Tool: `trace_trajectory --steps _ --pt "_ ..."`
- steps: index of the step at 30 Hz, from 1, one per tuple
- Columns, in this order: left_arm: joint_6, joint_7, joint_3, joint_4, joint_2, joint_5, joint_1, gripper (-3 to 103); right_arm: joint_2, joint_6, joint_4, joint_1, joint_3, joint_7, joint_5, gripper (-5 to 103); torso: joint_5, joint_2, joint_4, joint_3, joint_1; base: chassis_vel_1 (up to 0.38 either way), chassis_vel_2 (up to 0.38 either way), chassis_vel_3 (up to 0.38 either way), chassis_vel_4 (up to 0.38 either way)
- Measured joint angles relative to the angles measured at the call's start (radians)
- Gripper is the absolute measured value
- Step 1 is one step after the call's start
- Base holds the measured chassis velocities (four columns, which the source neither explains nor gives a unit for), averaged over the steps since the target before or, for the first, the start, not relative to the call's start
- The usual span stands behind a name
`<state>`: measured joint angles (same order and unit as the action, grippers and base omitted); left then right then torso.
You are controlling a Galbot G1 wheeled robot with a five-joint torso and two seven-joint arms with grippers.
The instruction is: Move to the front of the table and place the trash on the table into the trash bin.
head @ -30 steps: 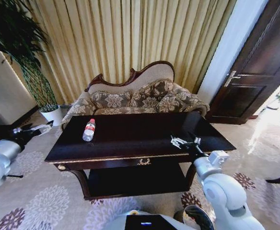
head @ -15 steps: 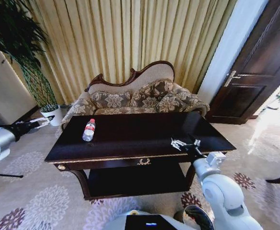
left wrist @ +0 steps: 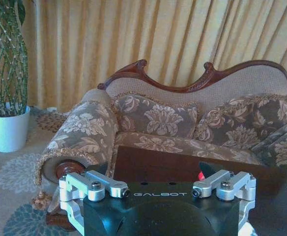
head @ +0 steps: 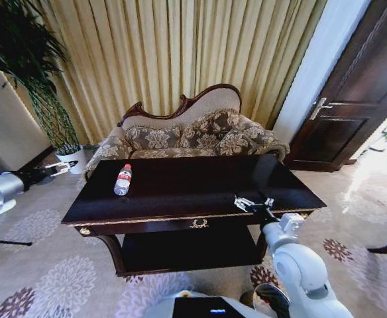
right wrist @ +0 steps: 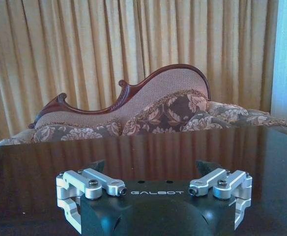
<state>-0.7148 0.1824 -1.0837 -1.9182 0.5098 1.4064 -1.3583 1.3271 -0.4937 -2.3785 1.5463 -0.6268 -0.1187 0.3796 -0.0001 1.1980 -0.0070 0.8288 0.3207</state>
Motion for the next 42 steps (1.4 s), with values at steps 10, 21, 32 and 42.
trace_trajectory --steps 10,21,32,42 --pt "0.001 0.033 0.037 -0.098 0.099 -0.123 0.015 100 -0.012 0.002 0.0 -0.005 -0.007 0.0 0.002 100 0.0002 0.0 0.0005 0.0 0.0 0.0 0.0 0.0 0.0" --pt "0.002 0.096 0.092 -0.197 0.22 -0.264 0.02 100 -0.05 0.002 -0.006 -0.011 -0.019 0.0 0.036 100 0.0001 0.0 0.0004 0.0 0.0 0.0 0.0 0.0 0.0" --pt "0.002 0.183 0.018 -0.213 0.039 -0.138 0.008 100 -0.074 -0.003 -0.006 -0.031 -0.015 0.0 0.07 100 0.0003 0.0 0.0005 0.0 0.0 0.0 0.0 0.0 0.0" --pt "0.002 0.248 -0.033 -0.249 -0.068 0.008 0.004 100 -0.177 -0.042 -0.088 -0.035 -0.09 0.0 0.2 100 0.0001 0.0 0.0004 0.0 0.0 0.0 0.0 0.0 0.0"
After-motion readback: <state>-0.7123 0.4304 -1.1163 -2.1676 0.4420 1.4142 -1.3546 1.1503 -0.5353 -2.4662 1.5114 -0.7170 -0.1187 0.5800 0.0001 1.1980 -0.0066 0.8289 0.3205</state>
